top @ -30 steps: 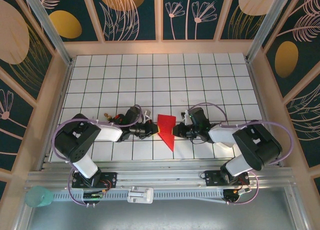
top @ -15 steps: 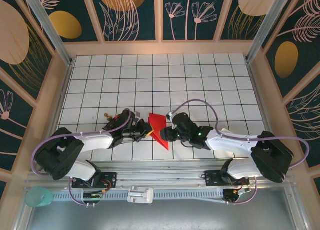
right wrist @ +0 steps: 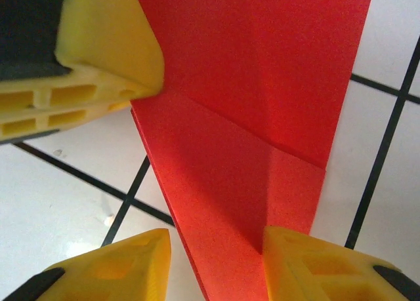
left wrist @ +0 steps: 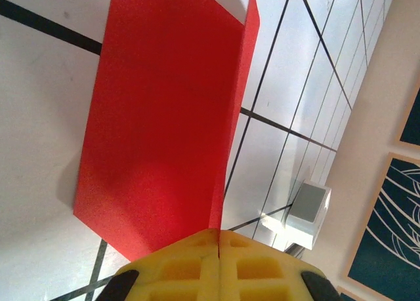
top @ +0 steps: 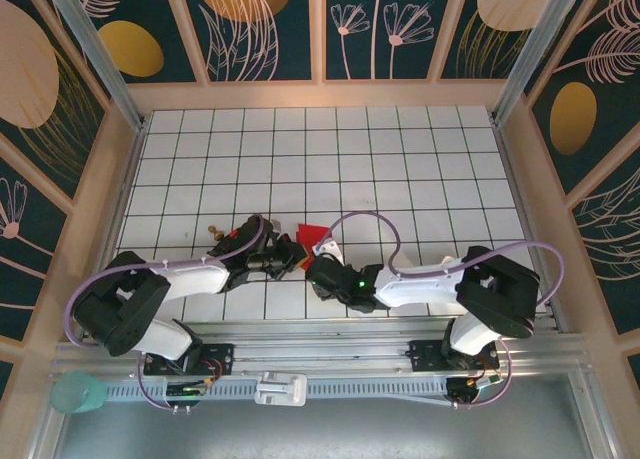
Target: Fold a paper plane with a square sheet of paper (pick it up from the middle)
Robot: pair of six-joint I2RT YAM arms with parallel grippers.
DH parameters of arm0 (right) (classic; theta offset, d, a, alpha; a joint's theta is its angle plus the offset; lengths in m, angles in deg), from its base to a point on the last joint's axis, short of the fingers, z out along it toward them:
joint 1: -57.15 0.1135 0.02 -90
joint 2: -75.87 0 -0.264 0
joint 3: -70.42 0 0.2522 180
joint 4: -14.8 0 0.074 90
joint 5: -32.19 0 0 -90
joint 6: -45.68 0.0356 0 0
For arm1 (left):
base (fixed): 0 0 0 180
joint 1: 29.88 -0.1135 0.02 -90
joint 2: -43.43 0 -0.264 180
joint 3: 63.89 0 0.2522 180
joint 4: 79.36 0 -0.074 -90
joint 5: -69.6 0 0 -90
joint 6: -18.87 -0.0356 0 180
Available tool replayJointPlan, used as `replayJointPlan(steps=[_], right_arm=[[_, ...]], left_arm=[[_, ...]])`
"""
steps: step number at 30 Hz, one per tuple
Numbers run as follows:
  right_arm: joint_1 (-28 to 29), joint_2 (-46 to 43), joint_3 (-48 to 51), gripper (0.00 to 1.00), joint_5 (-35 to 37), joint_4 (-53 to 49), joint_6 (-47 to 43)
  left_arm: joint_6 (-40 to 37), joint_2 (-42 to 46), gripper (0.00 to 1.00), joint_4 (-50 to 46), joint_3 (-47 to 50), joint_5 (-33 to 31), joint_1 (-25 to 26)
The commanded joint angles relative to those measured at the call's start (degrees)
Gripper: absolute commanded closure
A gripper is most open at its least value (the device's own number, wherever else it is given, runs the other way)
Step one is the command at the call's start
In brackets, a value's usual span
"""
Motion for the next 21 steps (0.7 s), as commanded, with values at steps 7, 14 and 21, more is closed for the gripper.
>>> replayJointPlan(steps=[7, 14, 21], right_arm=[[1.21, 4.45, -4.53, 0.66, 8.06, -5.25, 1.18], [1.36, 5.85, -5.49, 0.69, 8.62, -6.19, 0.92], [1.44, 6.92, -5.94, 0.68, 9.53, -6.95, 0.67]], left_arm=[[6.22, -1.51, 1.0, -4.71, -1.87, 2.8, 0.31], [5.72, -2.56, 1.0, -4.15, -1.87, 3.56, 0.36], [5.13, -3.18, 1.0, -4.27, -2.5, 4.3, 0.3]])
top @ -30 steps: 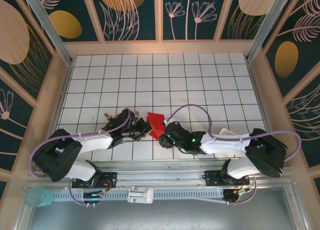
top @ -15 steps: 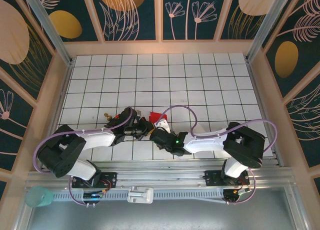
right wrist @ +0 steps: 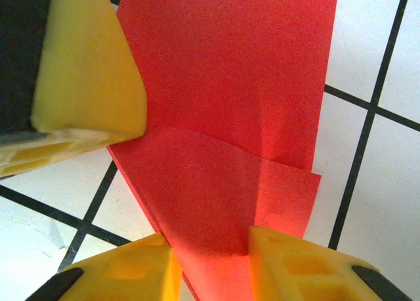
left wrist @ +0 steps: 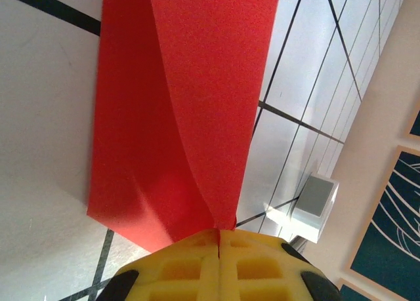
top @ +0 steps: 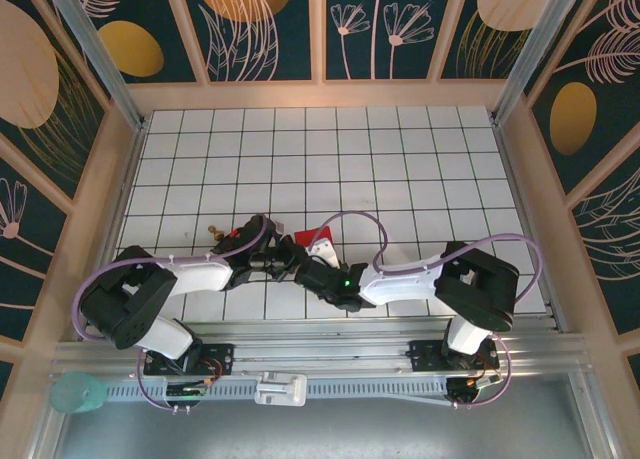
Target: Fold a paper plane with a square sheet of paper (pick it up from the middle)
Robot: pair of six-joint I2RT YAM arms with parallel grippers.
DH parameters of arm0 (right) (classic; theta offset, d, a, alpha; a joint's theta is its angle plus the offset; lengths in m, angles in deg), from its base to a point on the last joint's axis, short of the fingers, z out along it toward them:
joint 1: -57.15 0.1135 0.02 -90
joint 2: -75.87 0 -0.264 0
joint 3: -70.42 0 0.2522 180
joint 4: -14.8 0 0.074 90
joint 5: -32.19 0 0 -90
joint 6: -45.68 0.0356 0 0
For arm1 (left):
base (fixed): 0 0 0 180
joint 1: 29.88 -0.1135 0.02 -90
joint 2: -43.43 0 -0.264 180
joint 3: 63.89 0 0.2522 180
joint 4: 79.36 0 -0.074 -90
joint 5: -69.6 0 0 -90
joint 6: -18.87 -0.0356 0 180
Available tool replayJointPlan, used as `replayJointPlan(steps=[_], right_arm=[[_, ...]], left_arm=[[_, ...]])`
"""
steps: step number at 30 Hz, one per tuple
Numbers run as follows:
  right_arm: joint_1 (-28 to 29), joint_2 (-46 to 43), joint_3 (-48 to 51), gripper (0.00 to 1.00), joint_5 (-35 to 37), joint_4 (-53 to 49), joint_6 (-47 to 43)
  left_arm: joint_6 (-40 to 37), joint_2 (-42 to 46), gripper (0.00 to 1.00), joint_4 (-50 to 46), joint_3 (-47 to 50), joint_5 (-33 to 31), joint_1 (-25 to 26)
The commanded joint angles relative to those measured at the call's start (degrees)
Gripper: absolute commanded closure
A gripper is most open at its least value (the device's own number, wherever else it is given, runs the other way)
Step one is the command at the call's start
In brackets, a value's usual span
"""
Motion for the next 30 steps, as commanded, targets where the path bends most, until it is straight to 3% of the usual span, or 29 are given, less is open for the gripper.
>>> replayJointPlan(steps=[1, 16, 30], right_arm=[[0.41, 1.36, -1.76, 0.68, 3.55, -2.52, 0.51], [1.42, 0.59, -2.21, 0.61, 5.0, -4.03, 0.13], [1.92, 1.31, -2.94, 0.68, 7.01, -5.28, 0.65]], left_arm=[[5.09, -0.96, 1.0, -4.37, -1.74, 2.2, 0.36], [3.85, -1.16, 1.0, -5.62, -2.29, 2.42, 0.35], [3.32, -1.65, 1.0, -5.33, -2.06, 2.55, 0.33]])
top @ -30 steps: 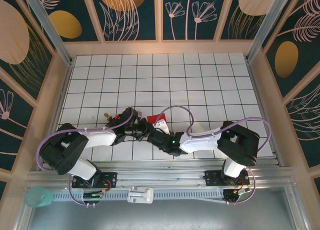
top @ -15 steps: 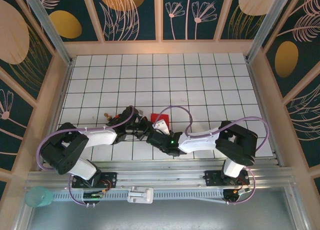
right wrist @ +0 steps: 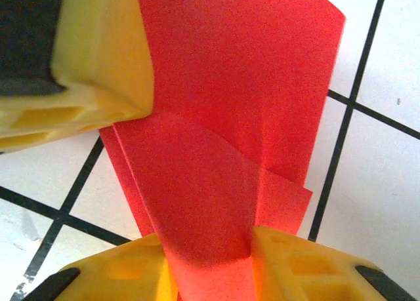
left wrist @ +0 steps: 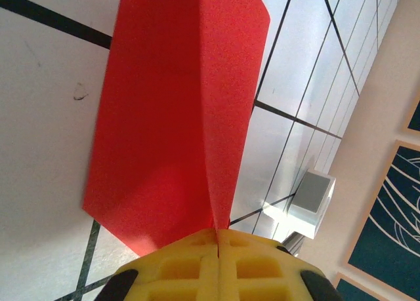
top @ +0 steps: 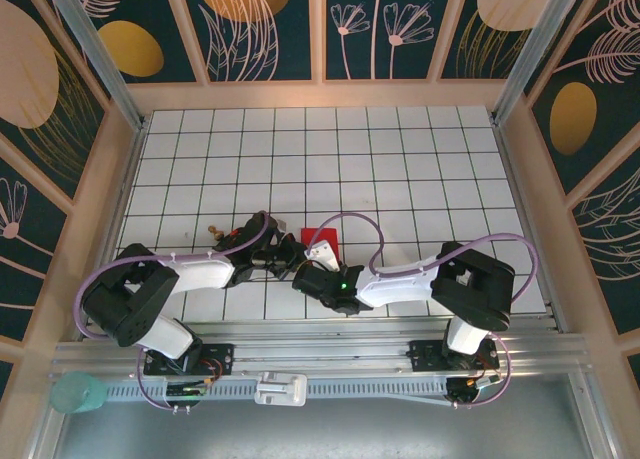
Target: Fold a paper plane with a square sheet of paper (pick it up from the middle)
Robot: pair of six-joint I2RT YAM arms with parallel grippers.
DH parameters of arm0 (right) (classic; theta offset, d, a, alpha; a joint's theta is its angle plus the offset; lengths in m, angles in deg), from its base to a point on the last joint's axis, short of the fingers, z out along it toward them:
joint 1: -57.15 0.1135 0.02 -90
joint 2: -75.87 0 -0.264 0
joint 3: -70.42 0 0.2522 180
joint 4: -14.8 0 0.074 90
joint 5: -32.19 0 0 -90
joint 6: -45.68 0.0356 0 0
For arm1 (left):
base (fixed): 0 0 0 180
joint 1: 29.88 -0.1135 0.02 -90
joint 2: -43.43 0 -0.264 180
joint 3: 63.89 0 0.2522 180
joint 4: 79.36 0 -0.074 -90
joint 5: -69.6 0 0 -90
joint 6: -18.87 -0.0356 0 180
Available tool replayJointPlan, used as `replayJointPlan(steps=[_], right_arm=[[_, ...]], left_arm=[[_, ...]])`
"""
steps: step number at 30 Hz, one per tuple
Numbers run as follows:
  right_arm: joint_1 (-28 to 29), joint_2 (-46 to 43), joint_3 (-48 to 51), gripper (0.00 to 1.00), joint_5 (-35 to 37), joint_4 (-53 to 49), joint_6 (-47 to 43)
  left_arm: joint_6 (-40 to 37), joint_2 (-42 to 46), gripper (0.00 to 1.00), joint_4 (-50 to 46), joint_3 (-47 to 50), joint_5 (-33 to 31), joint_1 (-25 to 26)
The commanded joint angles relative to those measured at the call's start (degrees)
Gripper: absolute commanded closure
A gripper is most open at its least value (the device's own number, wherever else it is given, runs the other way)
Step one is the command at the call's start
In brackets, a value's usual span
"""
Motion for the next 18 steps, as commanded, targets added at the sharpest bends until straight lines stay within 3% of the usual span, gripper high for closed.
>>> replayJointPlan(steps=[1, 18], right_arm=[[0.45, 0.54, -2.08, 0.68, 3.34, -2.2, 0.83], [0.03, 0.85, -2.02, 0.81, 4.77, -2.91, 0.95]], left_arm=[[3.74, -0.75, 1.0, -4.58, -0.55, 1.83, 0.29], [2.66, -0.85, 1.0, -5.13, -0.62, 2.47, 0.3]])
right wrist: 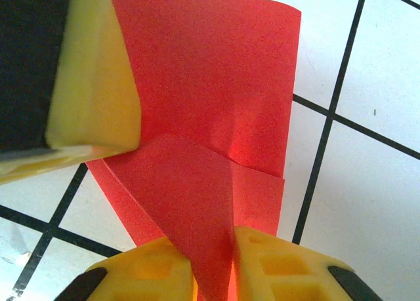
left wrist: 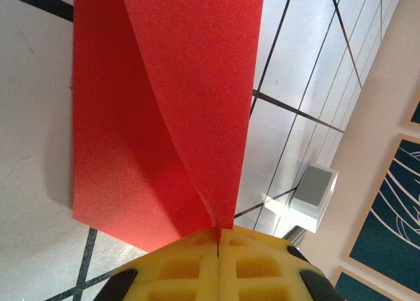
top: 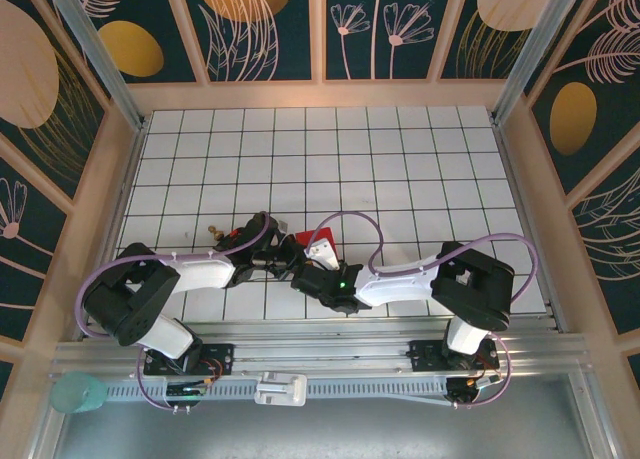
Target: Fold a paper plane with a square sheet of paper (pick it up from the middle)
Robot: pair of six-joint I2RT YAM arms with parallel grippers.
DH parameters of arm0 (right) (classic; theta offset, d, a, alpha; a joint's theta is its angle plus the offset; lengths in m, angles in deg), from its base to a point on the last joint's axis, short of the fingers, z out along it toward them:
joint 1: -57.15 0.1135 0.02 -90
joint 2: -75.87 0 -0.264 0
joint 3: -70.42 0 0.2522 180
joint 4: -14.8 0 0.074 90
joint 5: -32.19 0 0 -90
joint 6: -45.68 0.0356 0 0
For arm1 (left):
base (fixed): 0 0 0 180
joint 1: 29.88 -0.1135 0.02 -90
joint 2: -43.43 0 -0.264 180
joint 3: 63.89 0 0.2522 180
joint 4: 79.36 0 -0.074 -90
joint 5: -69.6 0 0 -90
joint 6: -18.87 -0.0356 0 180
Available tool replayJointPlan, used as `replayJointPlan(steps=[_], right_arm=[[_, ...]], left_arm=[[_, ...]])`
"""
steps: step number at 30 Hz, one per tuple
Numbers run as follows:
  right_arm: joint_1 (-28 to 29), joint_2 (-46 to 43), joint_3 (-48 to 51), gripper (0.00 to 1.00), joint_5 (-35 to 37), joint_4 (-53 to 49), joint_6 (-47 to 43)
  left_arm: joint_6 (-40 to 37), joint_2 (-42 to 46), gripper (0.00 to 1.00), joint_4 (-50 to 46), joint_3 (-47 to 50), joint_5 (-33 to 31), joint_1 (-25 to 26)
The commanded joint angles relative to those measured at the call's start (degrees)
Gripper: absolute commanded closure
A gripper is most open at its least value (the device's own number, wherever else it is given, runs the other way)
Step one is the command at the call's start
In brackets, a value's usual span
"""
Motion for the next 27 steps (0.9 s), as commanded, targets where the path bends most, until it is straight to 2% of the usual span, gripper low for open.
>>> replayJointPlan(steps=[1, 8, 15, 27], right_arm=[[0.01, 0.69, -1.07, 0.81, 3.0, -1.69, 0.9], [-0.21, 0.02, -0.55, 0.86, 3.26, -1.72, 0.98], [-0.31, -0.31, 0.05, 0.79, 3.45, -2.29, 1.33], [-0.35, -0.01, 0.52, 0.75, 3.73, -2.32, 1.08]], left_arm=[[3.0, -0.59, 1.0, -5.2, -0.72, 1.6, 0.33], [2.42, -0.72, 1.0, -5.53, -0.94, 1.73, 0.35], [1.93, -0.76, 1.0, -6.17, -1.23, 1.99, 0.36], [1.8, -0.51, 1.0, -6.38, -1.13, 2.05, 0.36]])
